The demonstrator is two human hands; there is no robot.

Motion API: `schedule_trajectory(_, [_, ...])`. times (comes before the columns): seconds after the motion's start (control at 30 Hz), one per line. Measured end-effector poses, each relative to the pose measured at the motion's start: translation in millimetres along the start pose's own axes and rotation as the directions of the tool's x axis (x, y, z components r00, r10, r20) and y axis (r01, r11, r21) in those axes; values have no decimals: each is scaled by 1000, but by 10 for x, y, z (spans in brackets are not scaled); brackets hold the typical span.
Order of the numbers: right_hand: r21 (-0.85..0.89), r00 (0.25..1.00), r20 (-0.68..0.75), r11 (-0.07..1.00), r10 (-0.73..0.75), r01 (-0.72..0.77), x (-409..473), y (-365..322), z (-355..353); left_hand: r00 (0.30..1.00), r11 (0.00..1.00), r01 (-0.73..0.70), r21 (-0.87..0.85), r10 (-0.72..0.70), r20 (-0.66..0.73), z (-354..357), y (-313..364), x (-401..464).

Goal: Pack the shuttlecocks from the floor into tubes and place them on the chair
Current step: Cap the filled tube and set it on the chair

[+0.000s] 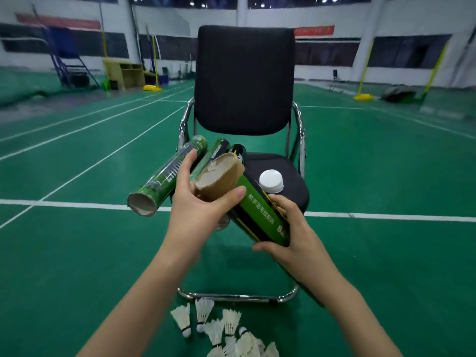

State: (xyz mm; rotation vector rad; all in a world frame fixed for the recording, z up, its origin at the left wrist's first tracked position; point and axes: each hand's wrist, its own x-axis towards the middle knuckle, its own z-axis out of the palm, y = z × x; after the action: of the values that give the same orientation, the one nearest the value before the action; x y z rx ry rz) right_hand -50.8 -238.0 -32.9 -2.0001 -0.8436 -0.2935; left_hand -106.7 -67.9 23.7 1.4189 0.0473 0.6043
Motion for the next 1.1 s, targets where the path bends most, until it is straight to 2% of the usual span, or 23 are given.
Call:
schedule_trajectory(0.1, [89, 999, 22, 995, 39, -40, 75, 97, -74, 1000, 999, -12, 43, 12, -1, 25, -13, 84])
schedule_trajectory(0.2, [169, 989, -79, 980, 122, -107, 323, 383, -98, 1000, 996, -27, 89, 25, 17, 38, -66, 169])
schedule_trajectory(0.3, [39, 962, -134, 971, 239, -235, 711, 796, -60, 998, 992, -32, 125, 24, 64, 63, -149, 227])
schedule_trajectory(0.4, [-70, 949, -156, 956, 273, -286, 1057, 1139, -5, 997, 988, -40, 148, 29, 78, 69, -232, 288])
schedule_trajectory(0.5, [-170, 950, -171, 942, 260, -289, 1347, 1352, 38, 997, 989, -25, 148, 15, 70, 43, -281, 354])
schedule_trajectory(0.6, [-195, 955, -163, 941, 247, -277, 1541, 1451, 92, 998, 986, -19, 163, 8, 67, 42, -315, 390])
schedule_trajectory(0.73, [-262, 959, -108, 924, 260, -280, 1610, 1478, 186, 997, 985, -10, 174, -3, 74, 65, -356, 399])
schedule_trajectory(0.9, [-382, 959, -114, 880, 259, -283, 1629, 1497, 240, 997, 985, 8, 171, -21, 77, 48, -371, 377])
schedule_trajectory(1.1, [-365, 961, -160, 891, 224, -269, 1655, 1437, 197, 995, 983, 31, 180, -47, 85, 30, -384, 319])
